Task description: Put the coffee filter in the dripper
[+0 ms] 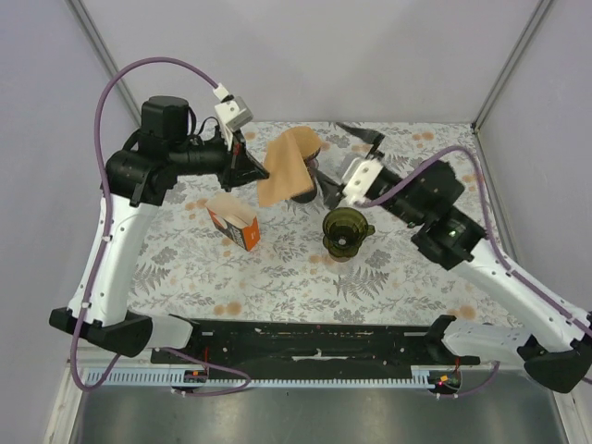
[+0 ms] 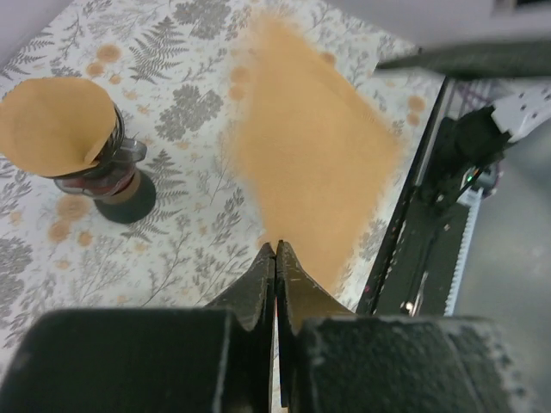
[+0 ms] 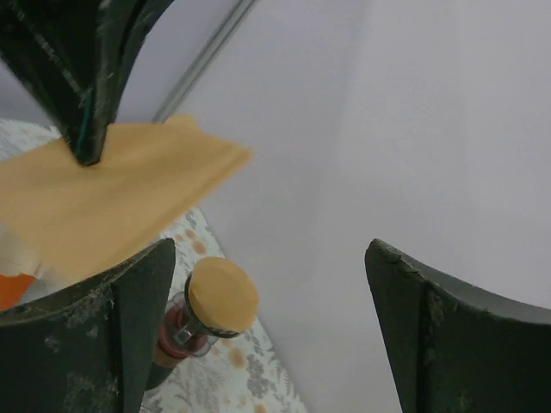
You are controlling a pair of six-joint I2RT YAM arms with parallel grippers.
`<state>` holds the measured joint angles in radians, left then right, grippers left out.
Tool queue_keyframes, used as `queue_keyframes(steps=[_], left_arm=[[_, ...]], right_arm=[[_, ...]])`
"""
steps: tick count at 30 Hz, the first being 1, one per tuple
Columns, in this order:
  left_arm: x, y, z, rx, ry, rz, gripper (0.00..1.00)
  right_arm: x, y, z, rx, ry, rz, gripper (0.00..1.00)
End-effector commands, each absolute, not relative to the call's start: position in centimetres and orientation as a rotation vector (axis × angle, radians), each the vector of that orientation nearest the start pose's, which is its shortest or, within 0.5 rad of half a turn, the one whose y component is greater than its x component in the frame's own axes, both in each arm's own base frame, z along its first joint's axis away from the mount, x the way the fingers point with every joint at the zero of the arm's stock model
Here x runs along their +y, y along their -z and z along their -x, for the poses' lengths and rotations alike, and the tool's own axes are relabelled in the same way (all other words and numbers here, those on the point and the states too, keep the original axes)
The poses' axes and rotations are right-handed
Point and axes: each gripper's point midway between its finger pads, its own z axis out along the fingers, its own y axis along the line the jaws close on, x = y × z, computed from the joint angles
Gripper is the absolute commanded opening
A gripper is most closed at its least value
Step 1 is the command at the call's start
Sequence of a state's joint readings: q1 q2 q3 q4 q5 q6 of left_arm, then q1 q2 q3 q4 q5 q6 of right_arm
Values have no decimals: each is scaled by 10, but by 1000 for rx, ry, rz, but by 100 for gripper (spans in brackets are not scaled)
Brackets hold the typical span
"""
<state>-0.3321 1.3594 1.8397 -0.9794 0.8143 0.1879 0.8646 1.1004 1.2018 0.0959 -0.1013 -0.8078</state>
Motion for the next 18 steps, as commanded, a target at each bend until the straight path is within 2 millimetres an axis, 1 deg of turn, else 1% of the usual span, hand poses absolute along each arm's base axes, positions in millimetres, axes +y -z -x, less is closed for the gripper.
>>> queue_keyframes(steps=[1,4,5,7,8,10,14,16,18], left_arm=[[-193,-393,-241,1728,657,-1180,2],[-196,-396,-227,1704,691,-1215,2],[-197,-399,-223,1690,701,-1223,2],[-199,-403,-216,1675,725,-1236,2],[-198,-404,-213,1670,728,-1240,2],[-199,-404,-210,1663,735,-1252,2],[-200,-407,-201,1639,763,-1269,2],[-201,-410,-197,1628,778,-1274,2],[-202,-412,-195,1621,790,-1278,2]], right_arm=[[296,-460,-207,964,-637,1164,98],[307,-455,-204,1044,-764,1184,98],[311,-450,-207,1089,-795,1186,98],[314,-450,-214,1151,-853,1169,98],[315,-451,-213,1166,-901,1164,97],[319,-451,-213,1183,-970,1170,97],[326,-444,-215,1205,-1005,1187,97],[328,-439,-214,1202,-1027,1205,97],[332,-437,-206,1178,-1082,1236,94]])
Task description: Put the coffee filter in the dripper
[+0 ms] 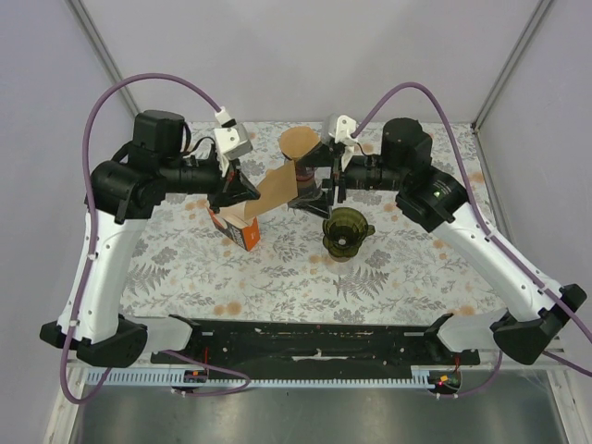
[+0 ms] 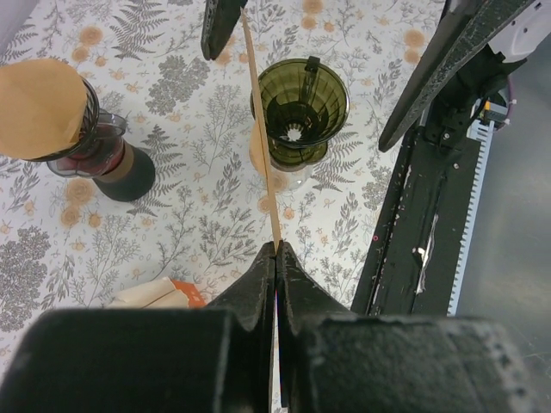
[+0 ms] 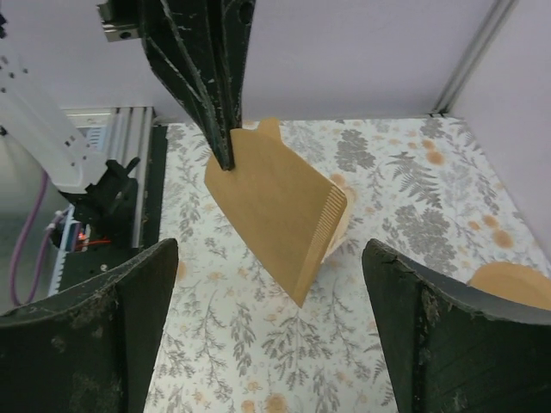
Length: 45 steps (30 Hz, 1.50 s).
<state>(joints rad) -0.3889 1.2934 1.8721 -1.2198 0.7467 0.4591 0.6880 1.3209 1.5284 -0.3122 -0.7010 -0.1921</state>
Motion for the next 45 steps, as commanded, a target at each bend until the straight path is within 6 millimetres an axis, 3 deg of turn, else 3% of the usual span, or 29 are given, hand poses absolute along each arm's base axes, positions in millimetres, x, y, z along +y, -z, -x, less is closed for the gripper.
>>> queue_keyframes(steps=[1,9,14,15,17,18,20,26,28,31,36,42,45], left_arm=[[-202,-413,-194,1619,797,-1275,2],[-208,-420,-186,1594,865,-1272,2],[-214,-428,-176,1570,955,-1272,2],[-214,-428,-174,1571,969,-1272,2],[-214,-430,-170,1569,986,-1278,33],[-214,-431,-167,1570,991,-1278,43],[-212,-435,-164,1551,981,-1292,51],[-212,-436,-177,1582,935,-1252,52],[-216,-434,-172,1575,996,-1268,55],[-225,-441,-148,1506,1173,-1313,57],[-227,-443,-134,1469,1245,-1348,43],[-232,-421,-143,1555,1200,-1345,41],[-235,-418,-150,1581,1173,-1329,30]], right_arm=[[335,-438,-203,1169,-1112,1246,91],[349,-431,-194,1162,-1272,1328,41],[346,-431,-191,1138,-1252,1344,1],[344,-431,-190,1139,-1237,1345,0],[339,-426,-189,1139,-1195,1363,0],[336,-422,-186,1131,-1170,1382,0],[331,-411,-183,1120,-1126,1428,0],[333,-388,-159,1065,-1081,1566,0],[336,-386,-158,1061,-1067,1583,0],[340,-386,-162,1078,-1060,1579,0],[342,-386,-164,1090,-1062,1577,0],[346,-390,-164,1081,-1068,1577,0],[349,-390,-165,1082,-1071,1580,0]])
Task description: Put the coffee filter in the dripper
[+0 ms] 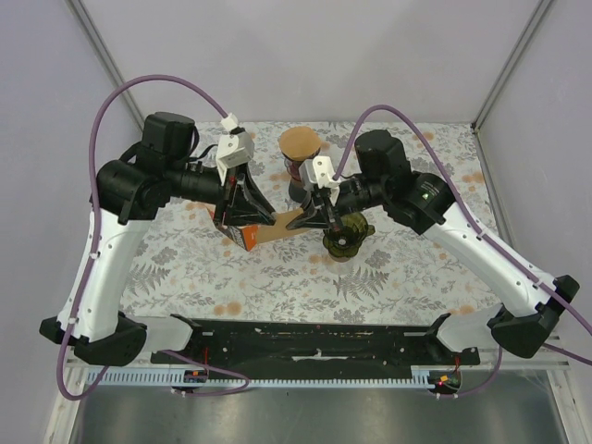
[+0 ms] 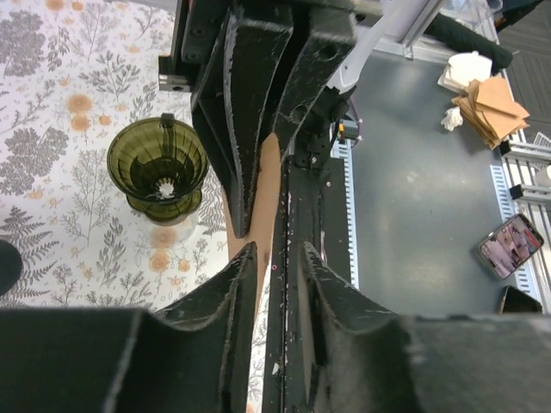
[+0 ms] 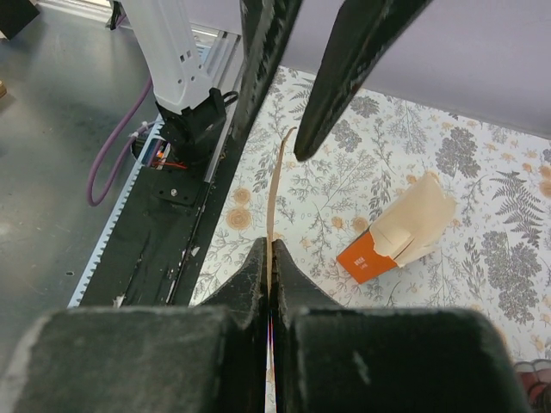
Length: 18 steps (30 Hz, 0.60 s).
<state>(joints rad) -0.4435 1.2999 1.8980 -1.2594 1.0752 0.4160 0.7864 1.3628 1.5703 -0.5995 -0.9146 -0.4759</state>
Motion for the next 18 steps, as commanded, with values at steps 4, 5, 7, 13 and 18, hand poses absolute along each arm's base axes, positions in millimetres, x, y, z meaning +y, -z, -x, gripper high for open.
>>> queue_keyframes(steps=[4,5,7,13,18], left_arm=[[-234,-417,-157,1594,1120,-1319,18],[-234,-419,-157,1596,1120,-1313,12],[-235,-423,-157,1584,1119,-1308,8],[-234,-437,-154,1538,1108,-1315,18],[-235,-431,-157,1560,1109,-1313,20]], right_arm=[[349,-390,-164,1085,-1069,1579,0],[349,-390,-164,1083,-1068,1579,0],[348,-389,-165,1085,-1062,1579,0],[346,-388,-165,1094,-1050,1581,0],[345,-387,-164,1095,-1048,1581,0]])
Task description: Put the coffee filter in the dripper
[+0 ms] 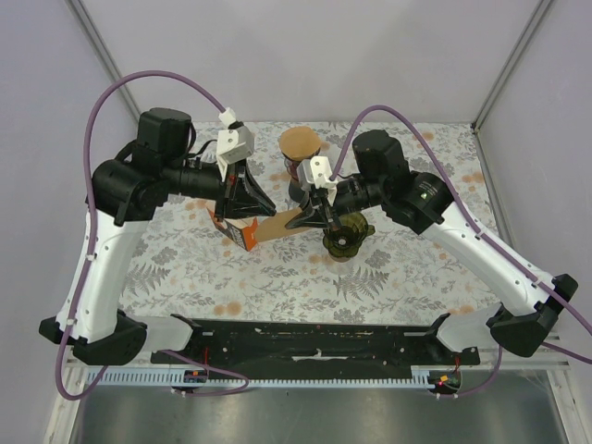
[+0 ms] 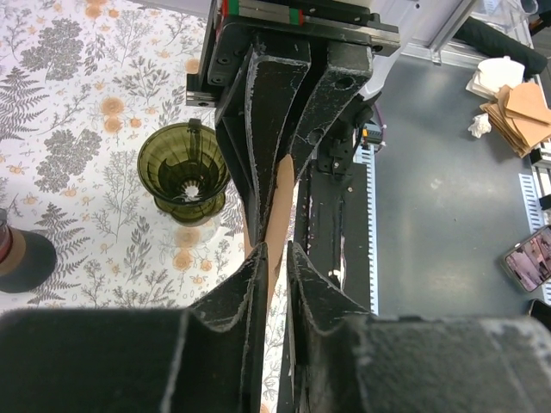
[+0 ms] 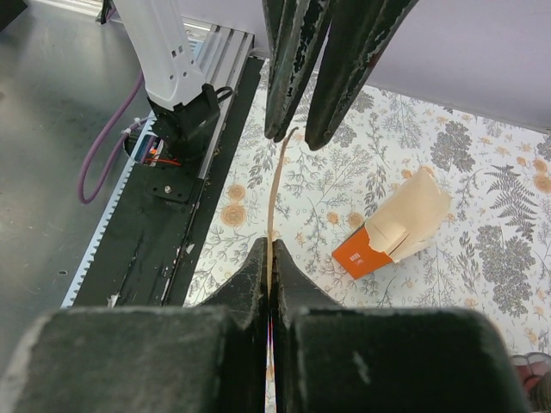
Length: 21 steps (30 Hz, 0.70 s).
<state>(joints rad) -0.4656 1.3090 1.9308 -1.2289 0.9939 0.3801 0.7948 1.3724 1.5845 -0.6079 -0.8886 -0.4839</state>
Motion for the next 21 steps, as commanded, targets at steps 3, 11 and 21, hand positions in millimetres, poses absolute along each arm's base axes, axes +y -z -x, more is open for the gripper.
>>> queue_keyframes(steps=[3,11,21], left_arm=[[-233,-424,-163,1593,1072,-1304,17],[-230,-418,-176,1630,988,-1273,2],[-234,-415,-160,1606,1059,-1324,3]], right_arm=[[345,-388,-163,1091,-1046,1581,0],[345,-390,-163,1084,-1051,1582,0],[345,-390,-166,1091,-1035,1576,0]])
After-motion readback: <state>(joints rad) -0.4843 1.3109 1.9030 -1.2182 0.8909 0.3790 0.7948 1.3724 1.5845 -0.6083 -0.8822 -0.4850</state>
